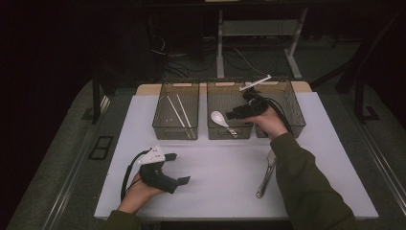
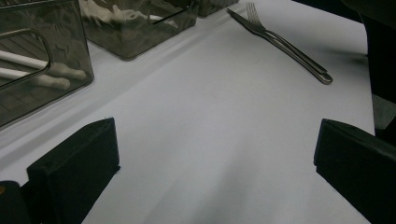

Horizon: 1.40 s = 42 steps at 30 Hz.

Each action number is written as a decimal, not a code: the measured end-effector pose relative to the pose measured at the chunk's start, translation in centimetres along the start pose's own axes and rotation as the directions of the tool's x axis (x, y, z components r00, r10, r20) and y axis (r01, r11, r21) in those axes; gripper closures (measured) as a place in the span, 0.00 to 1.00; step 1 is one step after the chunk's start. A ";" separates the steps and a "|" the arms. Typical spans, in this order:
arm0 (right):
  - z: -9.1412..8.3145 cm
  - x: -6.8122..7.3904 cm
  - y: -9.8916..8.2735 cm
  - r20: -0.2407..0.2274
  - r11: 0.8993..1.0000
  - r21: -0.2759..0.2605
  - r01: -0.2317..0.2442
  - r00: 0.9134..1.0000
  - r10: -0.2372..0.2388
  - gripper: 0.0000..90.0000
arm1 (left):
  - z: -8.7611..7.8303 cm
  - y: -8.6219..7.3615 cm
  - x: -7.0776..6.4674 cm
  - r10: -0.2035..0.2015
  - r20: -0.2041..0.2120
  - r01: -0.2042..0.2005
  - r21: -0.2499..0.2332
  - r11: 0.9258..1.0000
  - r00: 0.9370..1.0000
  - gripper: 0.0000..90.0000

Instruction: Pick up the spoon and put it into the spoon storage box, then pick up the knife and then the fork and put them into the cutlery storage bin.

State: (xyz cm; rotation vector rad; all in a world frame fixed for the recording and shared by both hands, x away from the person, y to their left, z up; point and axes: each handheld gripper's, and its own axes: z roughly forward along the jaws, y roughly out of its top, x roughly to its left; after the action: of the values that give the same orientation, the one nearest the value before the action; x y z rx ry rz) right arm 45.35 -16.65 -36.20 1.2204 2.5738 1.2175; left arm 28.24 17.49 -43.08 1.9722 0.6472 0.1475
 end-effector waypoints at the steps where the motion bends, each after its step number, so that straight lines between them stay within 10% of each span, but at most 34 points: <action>1: -0.4 0.1 -0.2 -0.006 1.000 -0.012 0.015 1.000 -0.016 0.57 | 0.0 0.0 0.0 0.001 0.001 -0.001 0.000 1.000 1.000 0.00; 30: -6.5 2.6 -9.1 -0.048 0.997 -0.061 0.056 0.997 -0.059 0.53 | -0.1 0.1 -0.3 0.008 -0.010 -0.008 0.002 1.000 1.000 0.00; 42: -7.4 2.8 -14.0 -0.039 0.998 0.033 0.051 0.998 -0.050 0.84 | 0.0 0.1 -0.1 0.002 -0.012 -0.002 0.000 1.000 1.000 0.00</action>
State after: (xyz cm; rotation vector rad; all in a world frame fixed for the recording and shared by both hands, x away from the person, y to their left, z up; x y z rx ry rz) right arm 31.90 -24.81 -39.72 1.1416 2.6462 1.2035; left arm 28.23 17.41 -42.98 1.9732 0.6530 0.1603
